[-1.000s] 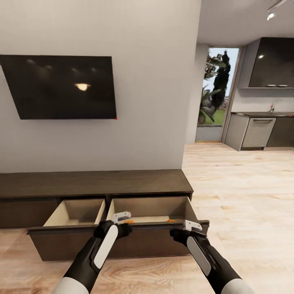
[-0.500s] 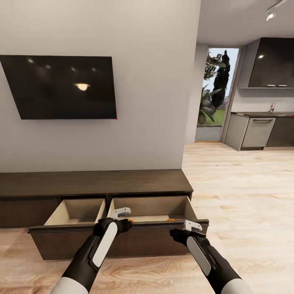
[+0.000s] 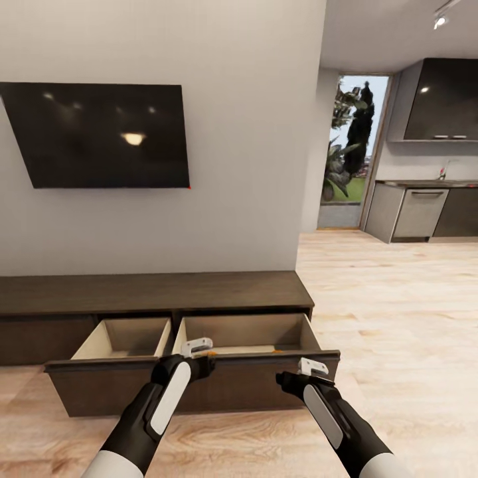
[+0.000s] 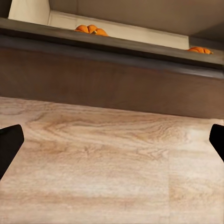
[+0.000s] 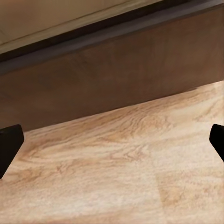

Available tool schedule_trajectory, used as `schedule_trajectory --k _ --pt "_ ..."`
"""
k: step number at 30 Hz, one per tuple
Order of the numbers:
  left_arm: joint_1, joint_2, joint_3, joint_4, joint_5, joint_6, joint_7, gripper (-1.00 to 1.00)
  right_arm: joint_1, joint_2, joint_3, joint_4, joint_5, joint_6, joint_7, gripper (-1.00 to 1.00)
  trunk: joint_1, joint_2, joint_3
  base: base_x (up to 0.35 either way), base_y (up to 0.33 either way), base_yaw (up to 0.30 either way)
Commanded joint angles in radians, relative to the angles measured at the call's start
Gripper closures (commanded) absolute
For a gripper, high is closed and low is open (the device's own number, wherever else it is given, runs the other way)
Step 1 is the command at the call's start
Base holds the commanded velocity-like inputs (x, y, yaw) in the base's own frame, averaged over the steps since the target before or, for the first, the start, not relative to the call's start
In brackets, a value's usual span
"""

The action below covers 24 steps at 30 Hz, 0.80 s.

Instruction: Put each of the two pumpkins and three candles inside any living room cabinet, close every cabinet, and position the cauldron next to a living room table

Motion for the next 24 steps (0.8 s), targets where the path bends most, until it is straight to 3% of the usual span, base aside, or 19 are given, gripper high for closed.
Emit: schedule_trajectory --k 1,12,17,21,24 --pt "-0.001 0.000 -0.001 0.000 0.010 0.001 0.010 -1.00 -0.001 -0.001 0.003 -0.002 -0.010 0.001 -0.010 -1.00 0.004 -0.008 -0.004 0.000 0.000 0.000" --pt "0.000 0.003 -0.003 0.004 0.006 -0.009 0.008 -1.00 -0.001 -0.001 0.004 -0.002 -0.007 -0.004 -0.010 -1.00 0.046 -0.085 -0.039 0.000 0.000 0.000" --pt "0.000 0.005 -0.015 0.046 -0.003 -0.084 0.006 -1.00 -0.001 -0.001 0.007 -0.001 -0.004 -0.012 -0.010 -1.00 0.065 -0.120 -0.054 0.000 0.000 0.000" --pt "0.000 0.005 -0.065 0.117 -0.011 -0.173 0.005 -1.00 -0.001 0.000 0.011 0.008 -0.002 -0.053 -0.010 -1.00 0.080 -0.148 -0.067 0.000 0.000 0.000" --pt "-0.001 0.006 -0.129 0.138 -0.017 -0.223 0.005 -1.00 -0.001 0.000 0.031 0.014 -0.001 -0.103 -0.010 -1.00 0.092 -0.169 -0.076 0.000 0.000 0.000"
